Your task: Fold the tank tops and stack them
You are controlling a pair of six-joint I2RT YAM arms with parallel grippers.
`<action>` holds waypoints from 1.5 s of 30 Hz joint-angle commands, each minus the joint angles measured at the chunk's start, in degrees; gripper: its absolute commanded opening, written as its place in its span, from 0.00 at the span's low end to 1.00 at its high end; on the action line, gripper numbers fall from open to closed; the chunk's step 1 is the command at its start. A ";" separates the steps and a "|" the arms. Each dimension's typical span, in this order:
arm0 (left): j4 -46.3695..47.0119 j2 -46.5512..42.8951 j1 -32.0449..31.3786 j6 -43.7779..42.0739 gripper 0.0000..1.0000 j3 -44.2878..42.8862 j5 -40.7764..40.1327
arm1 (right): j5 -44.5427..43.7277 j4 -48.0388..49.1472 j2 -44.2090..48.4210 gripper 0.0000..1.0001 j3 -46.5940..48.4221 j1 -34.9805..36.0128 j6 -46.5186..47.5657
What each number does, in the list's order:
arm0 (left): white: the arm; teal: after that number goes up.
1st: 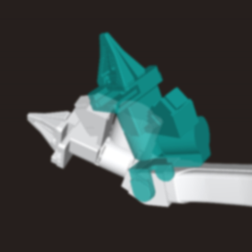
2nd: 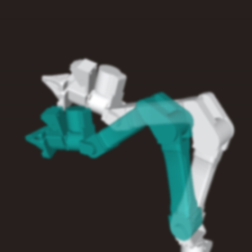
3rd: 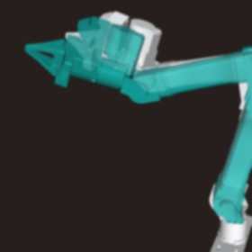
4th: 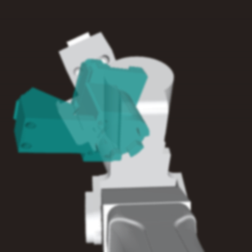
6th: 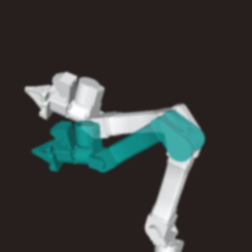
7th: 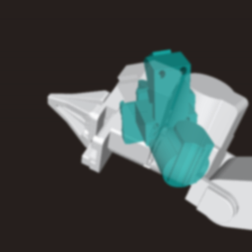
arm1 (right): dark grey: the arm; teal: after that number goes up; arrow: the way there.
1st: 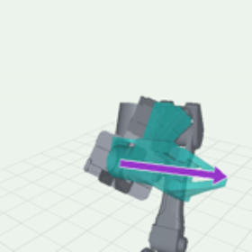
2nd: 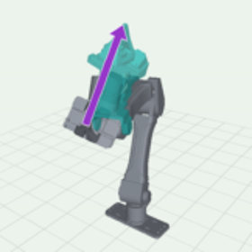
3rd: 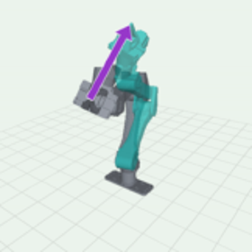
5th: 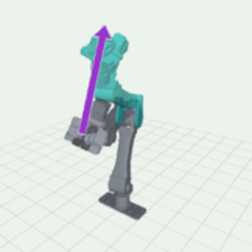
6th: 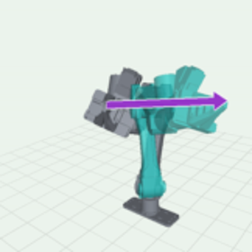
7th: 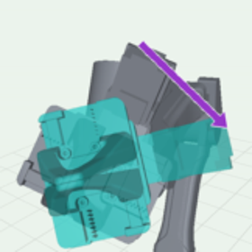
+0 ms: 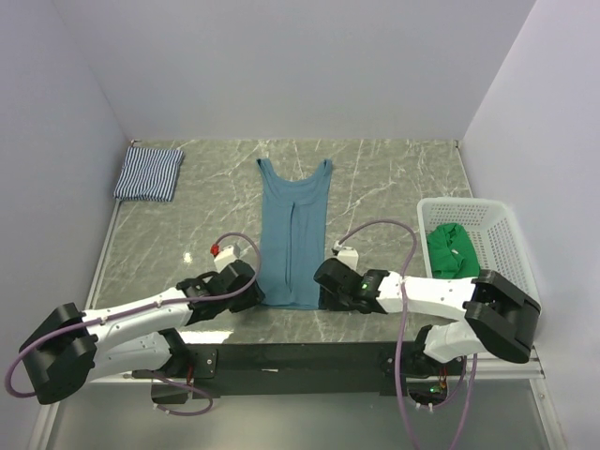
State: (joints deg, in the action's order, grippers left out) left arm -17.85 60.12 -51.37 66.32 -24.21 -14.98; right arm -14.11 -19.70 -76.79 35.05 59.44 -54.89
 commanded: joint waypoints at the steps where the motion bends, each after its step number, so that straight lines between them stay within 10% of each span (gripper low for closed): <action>1: 2.03 -0.97 -0.30 1.52 0.48 0.56 -1.28 | 0.04 4.14 1.30 0.51 -1.65 0.59 -3.38; 16: 3.88 4.04 -2.59 3.90 0.37 2.85 -1.36 | 0.75 6.08 4.11 0.26 -7.01 0.94 -6.01; 27: 0.18 4.83 -8.91 7.85 0.10 1.62 -3.47 | -1.35 2.66 7.09 0.00 -7.54 1.55 -5.66; 45: -13.35 -1.85 -22.98 17.44 0.01 -6.55 -11.29 | -12.25 -15.09 11.41 0.00 2.55 14.83 -10.41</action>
State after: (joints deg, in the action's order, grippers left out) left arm -28.40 59.59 -74.35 83.31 -26.61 -22.70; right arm -20.14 -31.20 -65.36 32.40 74.11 -64.88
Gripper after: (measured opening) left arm 0.078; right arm 0.009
